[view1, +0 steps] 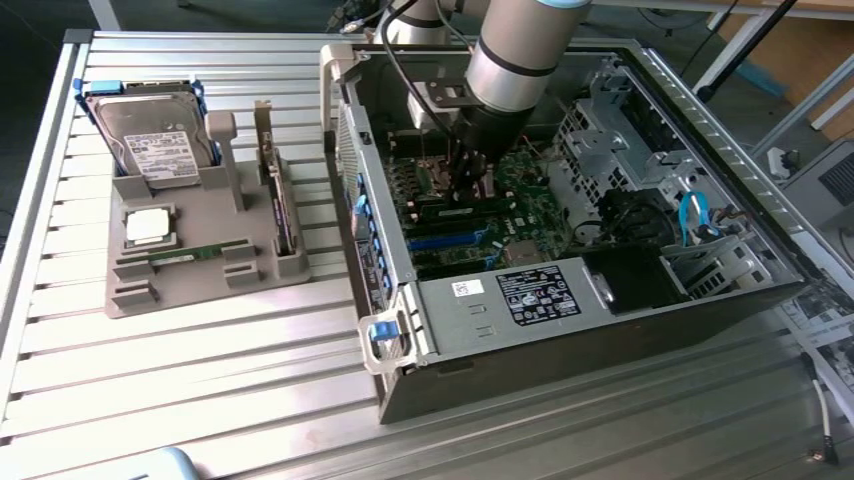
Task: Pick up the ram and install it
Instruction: 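Press down the ram until it locks into place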
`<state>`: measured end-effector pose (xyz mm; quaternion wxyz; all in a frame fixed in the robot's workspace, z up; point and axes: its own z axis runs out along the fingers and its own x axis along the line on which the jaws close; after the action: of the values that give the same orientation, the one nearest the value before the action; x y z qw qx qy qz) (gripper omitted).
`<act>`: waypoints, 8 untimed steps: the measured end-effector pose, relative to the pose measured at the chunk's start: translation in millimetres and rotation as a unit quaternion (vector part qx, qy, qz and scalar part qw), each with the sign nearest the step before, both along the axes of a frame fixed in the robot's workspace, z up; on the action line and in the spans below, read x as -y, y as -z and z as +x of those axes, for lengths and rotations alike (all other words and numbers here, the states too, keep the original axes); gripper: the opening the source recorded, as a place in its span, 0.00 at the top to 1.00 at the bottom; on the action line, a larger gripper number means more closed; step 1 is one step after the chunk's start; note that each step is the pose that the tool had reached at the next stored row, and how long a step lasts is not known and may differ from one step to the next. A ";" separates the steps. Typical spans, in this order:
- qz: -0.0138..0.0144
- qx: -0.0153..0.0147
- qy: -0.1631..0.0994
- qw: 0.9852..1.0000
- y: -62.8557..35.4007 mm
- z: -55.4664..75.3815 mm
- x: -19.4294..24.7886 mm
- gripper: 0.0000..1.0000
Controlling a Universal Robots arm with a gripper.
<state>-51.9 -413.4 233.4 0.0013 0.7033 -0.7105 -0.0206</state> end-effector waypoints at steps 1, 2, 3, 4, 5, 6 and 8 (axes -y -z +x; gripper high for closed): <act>0.000 0.000 0.000 1.000 0.1 0.0 0.0 0.89; 0.000 0.000 0.000 1.000 0.2 0.0 0.0 0.89; 0.000 0.000 0.000 1.000 0.3 0.0 0.0 0.89; 0.000 0.000 0.000 1.000 0.3 0.0 0.0 0.89; 0.000 0.000 0.000 1.000 0.3 0.0 0.0 0.89; 0.000 0.000 0.000 1.000 0.3 0.0 0.0 0.89; 0.000 0.000 0.000 1.000 0.8 0.0 0.1 0.89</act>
<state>-51.9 -413.5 232.5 0.0013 0.7034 -0.7105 -0.0206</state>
